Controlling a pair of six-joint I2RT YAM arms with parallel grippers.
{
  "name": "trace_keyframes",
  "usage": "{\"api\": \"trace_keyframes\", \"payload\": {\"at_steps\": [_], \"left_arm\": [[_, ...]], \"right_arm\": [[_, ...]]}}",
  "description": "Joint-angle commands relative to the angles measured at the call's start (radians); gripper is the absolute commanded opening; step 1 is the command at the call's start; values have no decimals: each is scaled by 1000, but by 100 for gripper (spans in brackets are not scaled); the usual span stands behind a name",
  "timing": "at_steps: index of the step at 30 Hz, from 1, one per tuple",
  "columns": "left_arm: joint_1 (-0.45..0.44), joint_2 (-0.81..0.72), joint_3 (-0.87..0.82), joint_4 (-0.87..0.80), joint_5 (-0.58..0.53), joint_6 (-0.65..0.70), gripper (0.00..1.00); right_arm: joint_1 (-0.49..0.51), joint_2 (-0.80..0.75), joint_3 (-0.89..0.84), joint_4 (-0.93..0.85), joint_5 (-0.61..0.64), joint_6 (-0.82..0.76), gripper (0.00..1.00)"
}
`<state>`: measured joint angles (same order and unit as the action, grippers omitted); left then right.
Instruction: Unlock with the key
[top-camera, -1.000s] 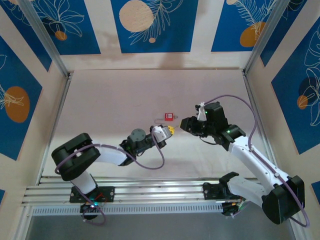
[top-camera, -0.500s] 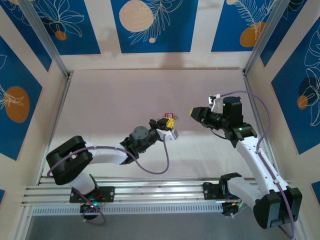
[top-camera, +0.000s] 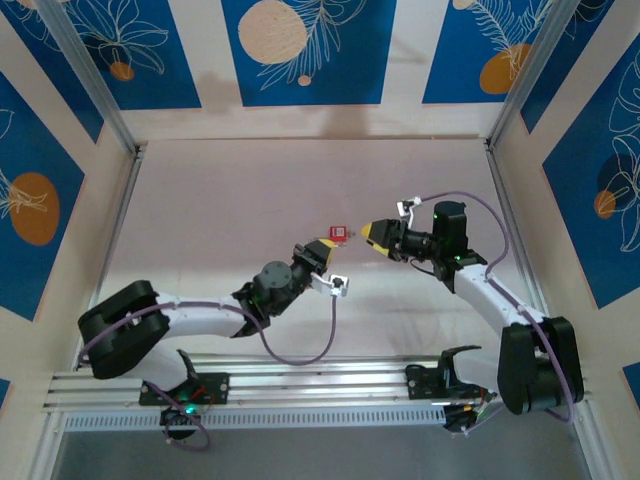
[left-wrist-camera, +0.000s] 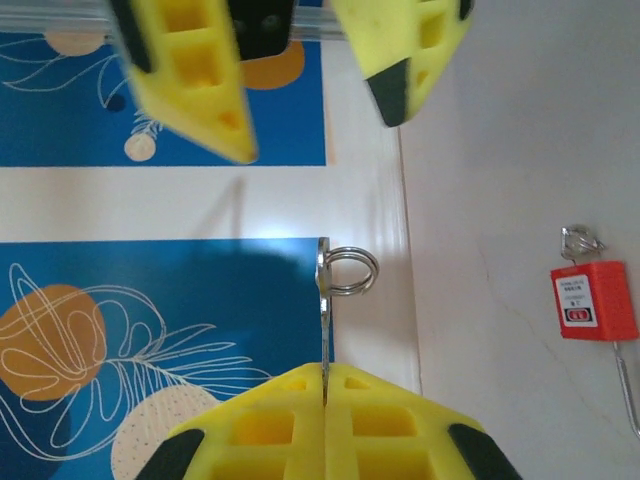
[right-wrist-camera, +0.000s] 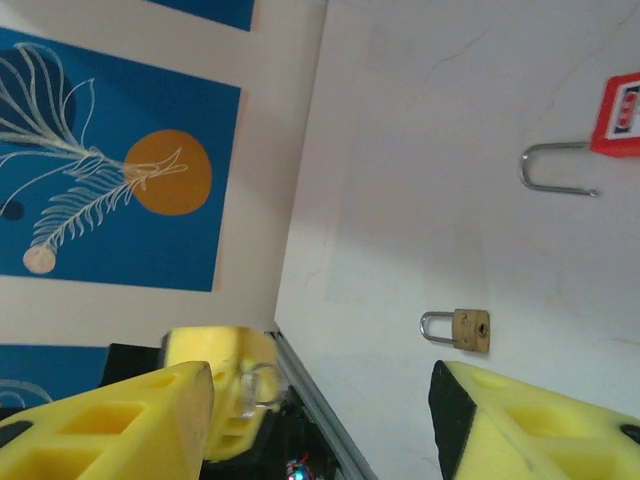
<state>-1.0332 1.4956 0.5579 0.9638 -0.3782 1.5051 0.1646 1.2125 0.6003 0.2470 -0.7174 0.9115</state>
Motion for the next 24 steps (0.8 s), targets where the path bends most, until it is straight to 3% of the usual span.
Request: {"api": "trace_keyframes", "payload": {"at_steps": [1, 6, 13, 24], "left_arm": [[-9, 76, 8, 176, -49, 128, 0], [-8, 185, 24, 376, -42, 197, 0], [-9, 184, 12, 378, -32, 193, 0], [-10, 186, 8, 380, -35, 187, 0]], "right_arm": [[20, 45, -15, 169, -84, 62, 61], [38, 129, -27, 302, -134, 136, 63], [48, 206, -16, 290, -152, 122, 64], [77, 236, -25, 425, -188, 215, 31]]}}
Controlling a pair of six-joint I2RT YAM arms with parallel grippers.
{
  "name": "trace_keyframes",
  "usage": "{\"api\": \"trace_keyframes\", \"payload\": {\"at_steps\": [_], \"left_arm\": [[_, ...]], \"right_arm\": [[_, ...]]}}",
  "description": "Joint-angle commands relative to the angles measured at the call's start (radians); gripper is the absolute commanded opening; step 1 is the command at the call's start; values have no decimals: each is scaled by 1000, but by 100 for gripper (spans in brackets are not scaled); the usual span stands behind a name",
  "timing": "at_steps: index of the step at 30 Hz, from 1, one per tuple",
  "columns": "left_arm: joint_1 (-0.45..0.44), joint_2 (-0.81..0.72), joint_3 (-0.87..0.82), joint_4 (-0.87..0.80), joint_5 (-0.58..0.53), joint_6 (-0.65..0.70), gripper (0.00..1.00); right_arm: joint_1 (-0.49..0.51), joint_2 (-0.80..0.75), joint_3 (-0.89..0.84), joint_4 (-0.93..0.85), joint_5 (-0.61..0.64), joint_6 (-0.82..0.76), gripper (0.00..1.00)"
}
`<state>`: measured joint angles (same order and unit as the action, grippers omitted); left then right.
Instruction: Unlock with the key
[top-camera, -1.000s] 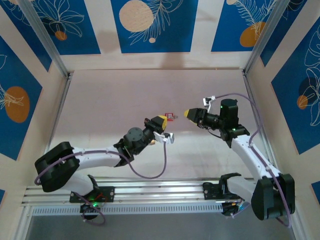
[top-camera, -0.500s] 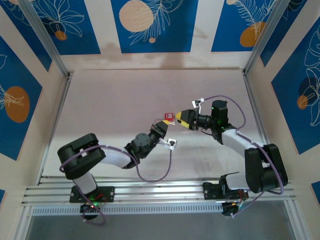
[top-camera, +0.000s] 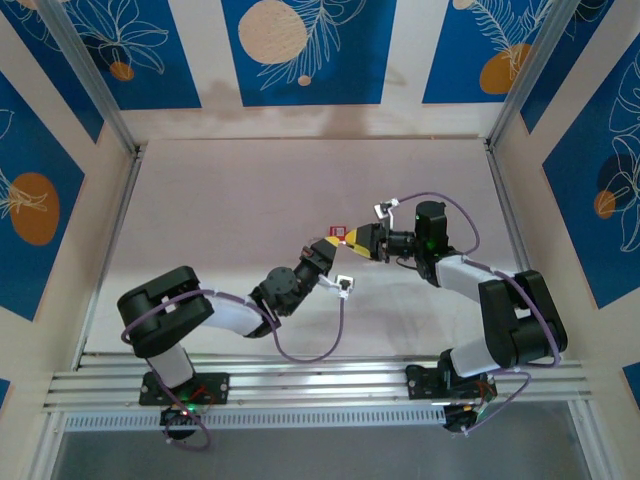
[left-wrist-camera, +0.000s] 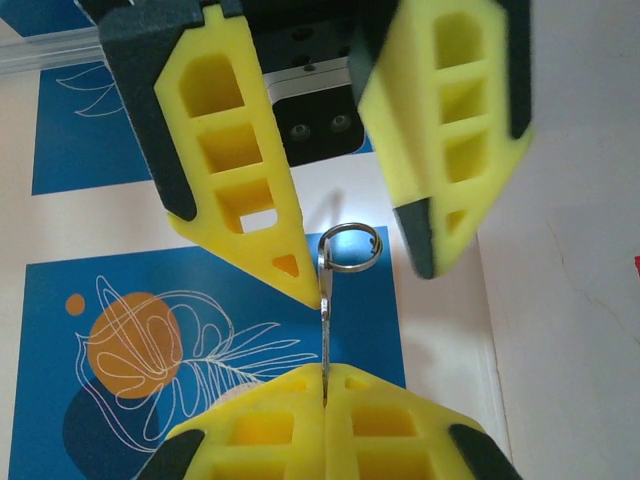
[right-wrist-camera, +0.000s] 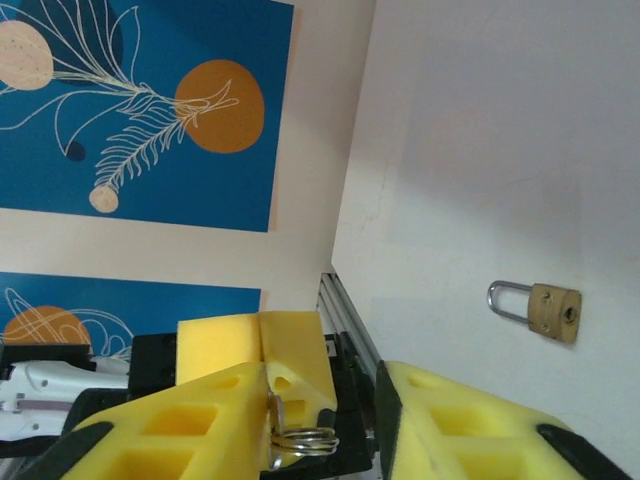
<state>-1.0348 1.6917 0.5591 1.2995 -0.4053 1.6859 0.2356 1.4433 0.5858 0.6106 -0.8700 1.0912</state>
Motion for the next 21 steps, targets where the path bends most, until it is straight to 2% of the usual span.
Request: {"api": "trace_keyframes", "payload": {"at_steps": [1, 12, 21], "left_arm": [[-8, -9, 7, 43, -9, 6, 0], [-7, -10, 5, 24, -25, 0, 0], [-5, 6, 9, 20, -30, -2, 0]], "right_arm": [[5, 5, -11, 67, -36, 43, 28], [-6, -32, -27, 51, -38, 52, 14], [-10, -71, -39, 17, -45, 48, 11]]}}
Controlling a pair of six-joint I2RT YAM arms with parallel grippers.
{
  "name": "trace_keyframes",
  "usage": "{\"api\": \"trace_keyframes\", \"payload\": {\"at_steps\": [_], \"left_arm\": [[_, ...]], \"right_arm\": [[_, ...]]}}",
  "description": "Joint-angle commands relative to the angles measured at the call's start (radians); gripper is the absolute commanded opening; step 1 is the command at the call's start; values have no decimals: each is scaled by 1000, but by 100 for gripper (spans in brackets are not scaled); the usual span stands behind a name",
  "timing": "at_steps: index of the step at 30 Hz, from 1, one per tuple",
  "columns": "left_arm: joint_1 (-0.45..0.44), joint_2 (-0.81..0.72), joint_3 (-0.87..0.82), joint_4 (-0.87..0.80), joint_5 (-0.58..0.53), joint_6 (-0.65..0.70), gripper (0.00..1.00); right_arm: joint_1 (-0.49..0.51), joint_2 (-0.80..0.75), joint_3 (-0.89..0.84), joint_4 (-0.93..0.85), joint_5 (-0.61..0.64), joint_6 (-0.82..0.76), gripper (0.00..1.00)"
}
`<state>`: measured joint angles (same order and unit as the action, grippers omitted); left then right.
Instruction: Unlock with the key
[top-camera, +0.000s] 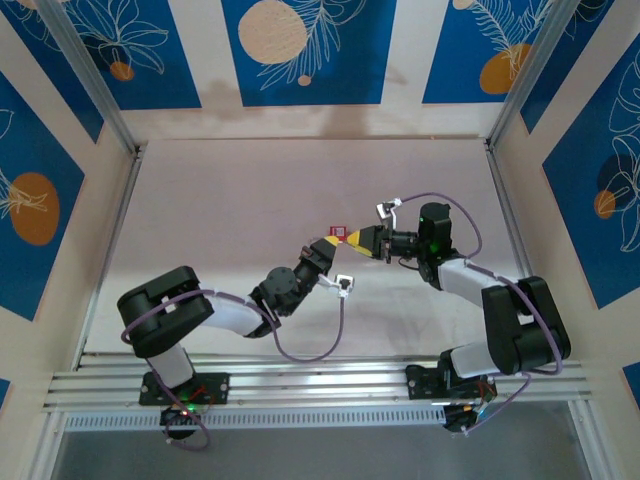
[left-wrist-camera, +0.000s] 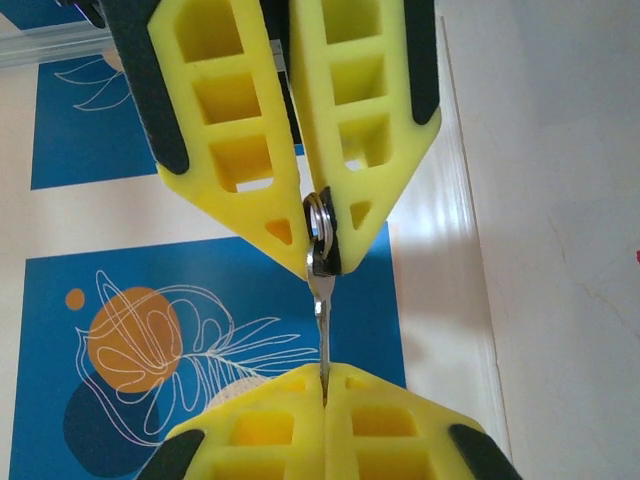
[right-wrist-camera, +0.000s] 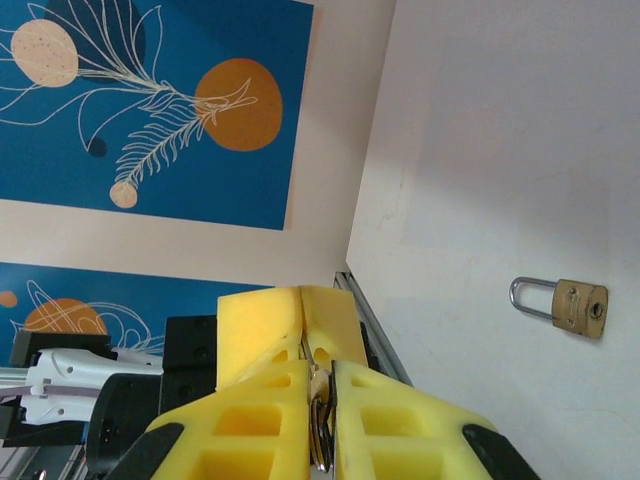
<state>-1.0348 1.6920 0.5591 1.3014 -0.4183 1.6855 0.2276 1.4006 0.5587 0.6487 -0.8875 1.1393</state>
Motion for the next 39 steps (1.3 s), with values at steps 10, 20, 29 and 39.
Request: {"api": "trace_keyframes", "payload": {"at_steps": [10, 20, 29, 39], "left_arm": [[-7, 6, 9, 13, -17, -2, 0], [-7, 7, 9, 10, -17, -3, 0], [-7, 17, 7, 9, -16, -1, 0], [-13, 35, 6, 13, -20, -1, 0]], "right_arm": [[11, -29, 4, -37, -21, -8, 18], [25, -8, 18, -41, -20, -10, 13], [28, -14, 27, -44, -19, -6, 1], [-2, -78, 23, -73, 9, 5, 0]]}}
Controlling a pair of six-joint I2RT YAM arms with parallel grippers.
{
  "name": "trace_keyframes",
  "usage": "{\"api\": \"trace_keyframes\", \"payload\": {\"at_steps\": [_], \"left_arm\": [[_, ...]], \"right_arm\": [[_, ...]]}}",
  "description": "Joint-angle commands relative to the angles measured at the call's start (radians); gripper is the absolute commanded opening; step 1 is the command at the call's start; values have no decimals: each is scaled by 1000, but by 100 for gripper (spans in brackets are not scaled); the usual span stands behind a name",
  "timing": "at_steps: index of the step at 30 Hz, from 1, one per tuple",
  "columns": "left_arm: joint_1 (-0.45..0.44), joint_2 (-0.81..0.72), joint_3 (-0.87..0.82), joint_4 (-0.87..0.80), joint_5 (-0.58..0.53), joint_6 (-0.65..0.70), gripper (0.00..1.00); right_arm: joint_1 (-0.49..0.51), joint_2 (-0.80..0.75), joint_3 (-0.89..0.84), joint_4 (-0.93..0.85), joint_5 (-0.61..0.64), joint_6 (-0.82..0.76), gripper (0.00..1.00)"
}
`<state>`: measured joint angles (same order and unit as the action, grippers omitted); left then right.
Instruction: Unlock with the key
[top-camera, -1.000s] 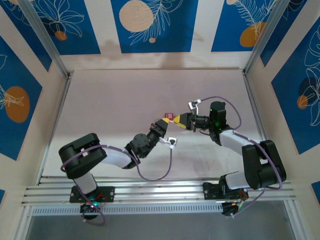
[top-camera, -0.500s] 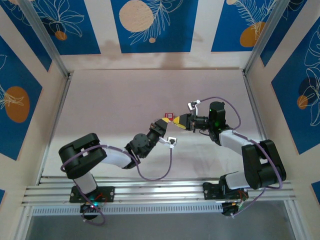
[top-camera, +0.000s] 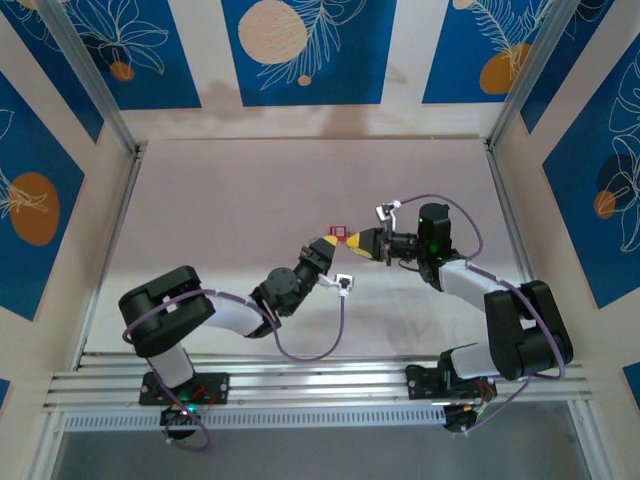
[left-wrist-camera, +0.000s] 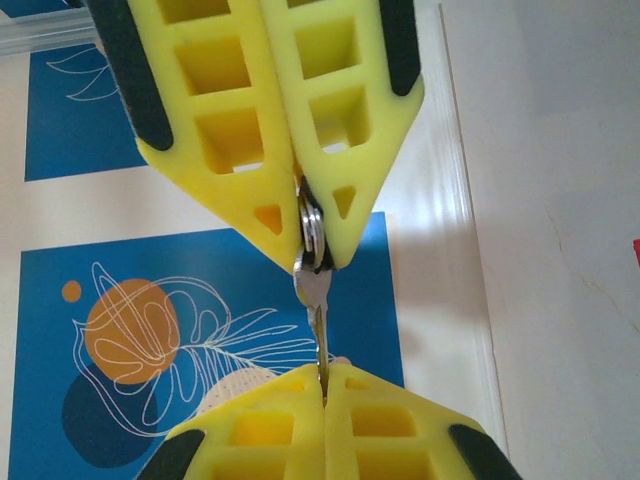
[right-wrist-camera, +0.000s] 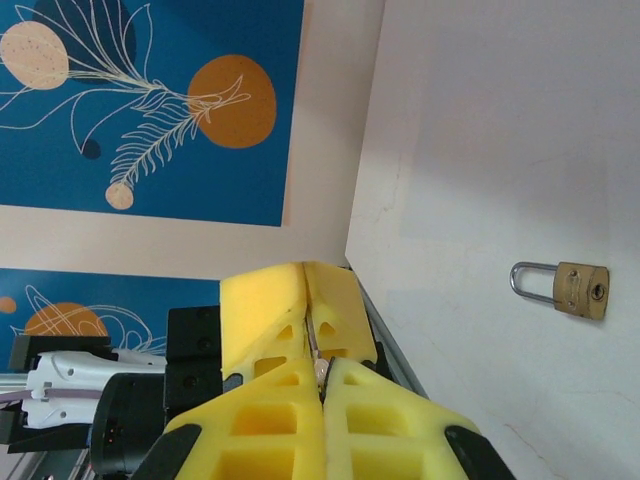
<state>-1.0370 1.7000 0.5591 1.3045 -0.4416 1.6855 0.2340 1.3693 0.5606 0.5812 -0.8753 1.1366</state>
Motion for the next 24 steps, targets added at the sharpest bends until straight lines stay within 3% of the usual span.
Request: {"api": "trace_keyframes", "payload": {"at_steps": [1, 6, 12, 14, 24], "left_arm": [[-12, 28, 7, 10, 3, -2, 0], [-18, 37, 4, 10, 1, -2, 3], [-31, 43, 5, 1, -4, 6, 0], [-34, 43, 5, -2, -5, 9, 0], [-35, 41, 2, -10, -11, 22, 0]], "right_arm": [[-13, -55, 23, -17, 1, 4, 0], [-30, -96, 35, -78, 9, -26, 0], [-21, -101, 48, -85, -7, -12, 0], [-13, -103, 53, -97, -3, -9, 8], [-10, -108, 52, -103, 6, 11, 23]]}}
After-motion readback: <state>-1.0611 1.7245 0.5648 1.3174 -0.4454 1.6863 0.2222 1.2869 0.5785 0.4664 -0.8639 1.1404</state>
